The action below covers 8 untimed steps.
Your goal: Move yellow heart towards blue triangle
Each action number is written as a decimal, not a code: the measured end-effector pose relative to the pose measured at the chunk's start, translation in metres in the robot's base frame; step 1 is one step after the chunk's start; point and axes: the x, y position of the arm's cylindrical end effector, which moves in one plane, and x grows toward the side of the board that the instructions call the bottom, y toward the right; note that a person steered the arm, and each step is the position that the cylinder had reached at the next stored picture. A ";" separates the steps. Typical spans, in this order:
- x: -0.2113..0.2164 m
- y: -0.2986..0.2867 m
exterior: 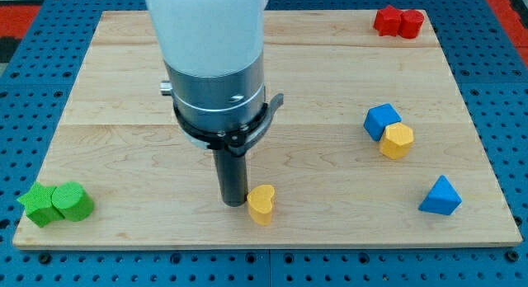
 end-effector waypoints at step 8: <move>0.048 0.068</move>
